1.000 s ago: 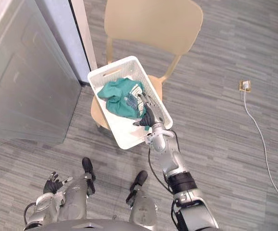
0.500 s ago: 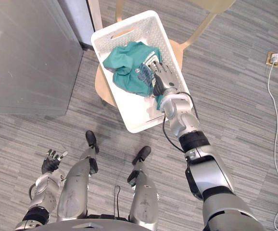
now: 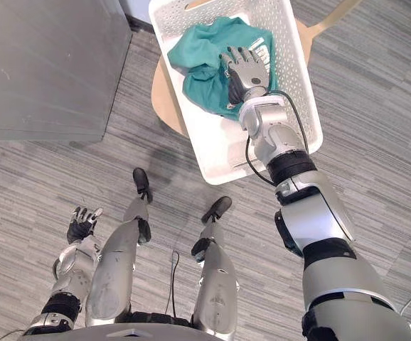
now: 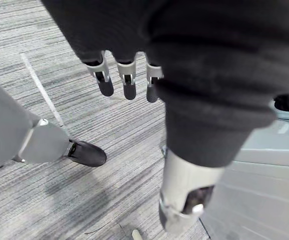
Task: Pick up the laundry basket with both hands and put the clothes into the washing machine.
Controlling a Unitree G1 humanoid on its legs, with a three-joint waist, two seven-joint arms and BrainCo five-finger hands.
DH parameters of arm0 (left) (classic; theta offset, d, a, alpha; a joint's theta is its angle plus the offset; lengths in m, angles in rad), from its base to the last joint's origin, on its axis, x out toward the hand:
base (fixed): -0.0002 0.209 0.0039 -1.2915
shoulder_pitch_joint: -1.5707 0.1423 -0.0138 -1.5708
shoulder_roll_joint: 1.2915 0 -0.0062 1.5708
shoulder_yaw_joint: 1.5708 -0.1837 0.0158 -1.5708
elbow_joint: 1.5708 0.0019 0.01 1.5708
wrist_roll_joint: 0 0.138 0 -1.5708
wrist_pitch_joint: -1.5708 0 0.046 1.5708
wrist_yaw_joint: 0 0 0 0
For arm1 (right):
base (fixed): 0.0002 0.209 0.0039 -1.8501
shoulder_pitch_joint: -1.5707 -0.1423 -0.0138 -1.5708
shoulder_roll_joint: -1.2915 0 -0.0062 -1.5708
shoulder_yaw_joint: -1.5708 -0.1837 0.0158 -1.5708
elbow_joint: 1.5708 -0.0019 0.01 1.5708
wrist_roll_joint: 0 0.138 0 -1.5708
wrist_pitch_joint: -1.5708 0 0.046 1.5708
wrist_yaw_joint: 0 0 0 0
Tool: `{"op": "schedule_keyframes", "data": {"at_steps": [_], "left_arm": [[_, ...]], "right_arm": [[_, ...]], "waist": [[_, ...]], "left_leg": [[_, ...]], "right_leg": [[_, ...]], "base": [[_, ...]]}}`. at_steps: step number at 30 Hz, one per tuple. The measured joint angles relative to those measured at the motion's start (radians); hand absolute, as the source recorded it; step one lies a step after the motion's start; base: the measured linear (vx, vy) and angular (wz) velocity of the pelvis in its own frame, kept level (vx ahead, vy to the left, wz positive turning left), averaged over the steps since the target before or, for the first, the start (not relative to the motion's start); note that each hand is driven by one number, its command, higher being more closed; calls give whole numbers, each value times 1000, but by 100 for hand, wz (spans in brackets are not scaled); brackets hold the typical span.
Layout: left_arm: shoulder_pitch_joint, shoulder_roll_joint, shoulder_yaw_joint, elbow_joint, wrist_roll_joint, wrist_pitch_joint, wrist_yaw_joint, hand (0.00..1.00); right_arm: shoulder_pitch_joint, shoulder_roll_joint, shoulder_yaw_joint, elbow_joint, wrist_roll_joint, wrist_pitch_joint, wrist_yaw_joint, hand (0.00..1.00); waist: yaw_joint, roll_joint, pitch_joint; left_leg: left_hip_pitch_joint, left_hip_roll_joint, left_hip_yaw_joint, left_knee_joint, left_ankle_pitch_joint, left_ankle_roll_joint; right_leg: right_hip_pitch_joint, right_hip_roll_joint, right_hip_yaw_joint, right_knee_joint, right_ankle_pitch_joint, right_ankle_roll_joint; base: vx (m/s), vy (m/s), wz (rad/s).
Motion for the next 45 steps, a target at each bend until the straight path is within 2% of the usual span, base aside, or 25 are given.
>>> {"op": "schedule_keyframes", "data": {"at_steps": [2,8,14,15,19,24,28,31,33,37,41,45], "left_arm": [[-2,-4,-10,-36,-1,-2,-2,0],[-17,-28,-23,-123,-21,-14,-18,0],[-35,-40,-22,-158,-41,-19,-23,0],[-36,-41,-21,-171,-41,-20,-31,0],[-39,-50,-20,-178,-41,-20,-42,0],[-39,-80,-23,-198,-41,-20,-46,0],[-39,-93,-22,-204,-42,-20,-47,0],[-39,-93,-25,-219,-51,-20,-39,0],[-39,-93,-32,-247,-50,-19,-37,0],[-38,-92,-43,-296,-49,-20,-38,0],[-36,-83,-66,-321,-49,-19,-38,0],[-36,-74,-70,-329,-50,-19,-42,0]], "right_arm": [[-6,-11,34,23,0,0,3,0],[-27,-14,101,44,18,-9,8,0],[-34,-49,109,-9,152,-34,26,0],[-35,-55,108,-29,184,-39,40,100],[-37,-52,104,-44,267,-51,44,100],[-25,-41,41,-61,363,-61,49,100],[-19,2,-39,-27,393,-56,34,100],[-3,30,-114,-24,443,-34,3,100],[26,32,-182,-25,515,-19,-10,100],[54,32,-302,-37,634,-20,-53,100],[89,27,-421,-150,767,-28,-91,100],[105,24,-476,-231,829,-40,-116,100]], "waist": [[8,1,0],[6,9,7],[7,10,7],[8,10,7],[8,10,7],[8,10,6],[12,12,3],[11,17,0],[11,17,0],[6,17,0],[-11,17,0],[-22,17,0]], "left_leg": [[-14,2,2,0,2,-1],[-55,11,7,0,6,-6],[-93,23,33,-1,2,-15],[-97,26,37,-1,2,-15],[-101,34,56,-1,2,-16],[-101,37,70,-12,10,-26],[-86,38,78,-12,18,-25],[-81,41,82,-11,27,-36],[-73,42,82,-5,27,-36],[-59,50,83,5,27,-35],[-51,58,84,19,22,-35],[-47,73,87,42,17,-29]], "right_leg": [[-15,2,0,0,2,-3],[-53,7,-9,4,4,-5],[-106,8,4,18,3,-15],[-118,6,8,31,-1,-19],[-137,6,15,47,-6,-25],[-157,-3,14,86,-27,-27],[-156,-12,14,118,-44,-30],[-157,-19,10,147,-60,-29],[-156,-28,9,183,-79,-30],[-155,-36,10,227,-100,-37],[-154,-42,12,267,-116,-43],[-156,-43,15,301,-131,-53]], "base": [[9,21,0],[24,48,0],[17,62,-7],[18,69,-10],[18,61,-8],[7,61,0],[8,31,1],[10,19,6],[1,5,5],[-6,-9,0],[-16,-38,0],[-19,-72,-3]]}}
